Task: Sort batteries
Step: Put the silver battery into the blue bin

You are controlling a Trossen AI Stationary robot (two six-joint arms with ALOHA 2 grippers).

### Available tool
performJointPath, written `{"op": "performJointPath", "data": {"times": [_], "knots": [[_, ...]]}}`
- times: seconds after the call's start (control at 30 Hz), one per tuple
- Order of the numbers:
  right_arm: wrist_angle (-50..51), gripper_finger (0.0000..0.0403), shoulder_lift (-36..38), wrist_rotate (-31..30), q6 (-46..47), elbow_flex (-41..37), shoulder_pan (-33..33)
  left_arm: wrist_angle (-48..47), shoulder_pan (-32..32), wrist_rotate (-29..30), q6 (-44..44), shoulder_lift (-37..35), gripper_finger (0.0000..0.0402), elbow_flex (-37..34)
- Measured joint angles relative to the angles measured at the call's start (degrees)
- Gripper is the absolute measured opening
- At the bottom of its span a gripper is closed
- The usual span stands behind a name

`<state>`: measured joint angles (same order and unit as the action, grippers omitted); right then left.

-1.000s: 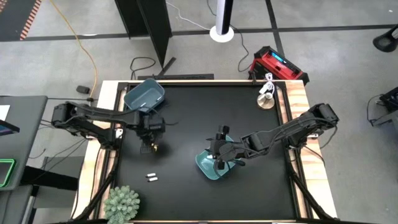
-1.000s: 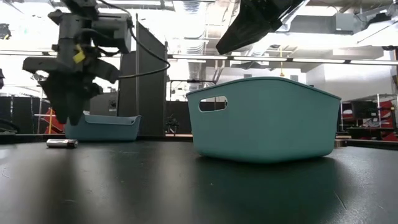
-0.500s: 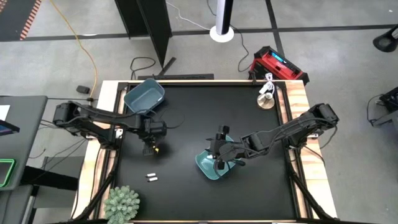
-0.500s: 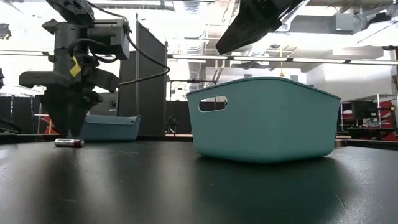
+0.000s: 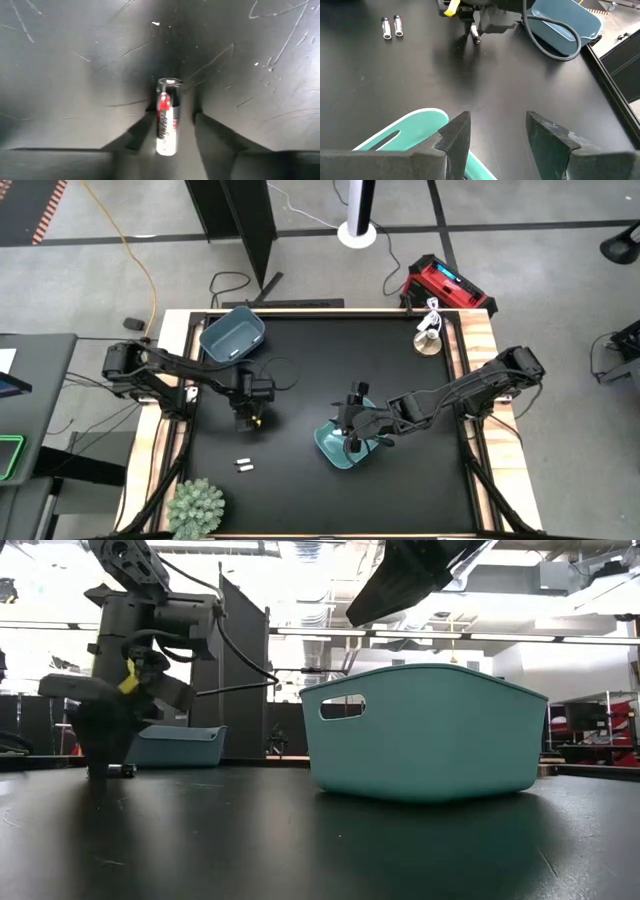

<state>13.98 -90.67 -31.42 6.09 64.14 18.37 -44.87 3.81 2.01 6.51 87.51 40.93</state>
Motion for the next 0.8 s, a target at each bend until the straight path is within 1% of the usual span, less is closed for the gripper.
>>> {"op": "performJointPath", "data": {"times": [0.13, 0.17, 0.33, 0.5, 0.63, 0.73, 0.8], "knots": [[-0.02, 0.0207, -0.01, 0.0, -0.07, -0.02, 0.0, 0.43, 0.0, 0.1, 1.09, -0.07, 0.0049, -0.11], [-0.02, 0.0207, 0.0, 0.0, -0.07, -0.02, 0.0, 0.43, 0.0, 0.16, 1.37, -0.08, 0.0036, -0.09], [-0.02, 0.0207, 0.0, 0.0, -0.07, -0.02, 0.0, 0.41, 0.04, 0.23, 2.82, -0.02, 0.0036, 0.15], [-0.07, 0.0207, 0.0, 0.0, -0.07, 0.0, 0.0, -1.33, 0.04, 1.27, 4.54, -1.01, 0.0036, 3.46], [-0.15, 0.0207, 0.0, 0.0, -0.07, -0.02, 0.0, 1.03, 1.32, 4.16, 5.11, -4.14, 0.0036, 6.49], [-0.44, 0.0207, -0.01, 0.0, -0.07, -0.01, 0.0, -1.12, 3.39, 6.42, 6.58, -5.86, 0.0036, 7.63], [-0.45, 0.0207, 0.0, 0.0, -0.07, -0.02, -0.02, -0.25, 4.98, 8.86, 7.52, -7.33, 0.0036, 8.9]]}}
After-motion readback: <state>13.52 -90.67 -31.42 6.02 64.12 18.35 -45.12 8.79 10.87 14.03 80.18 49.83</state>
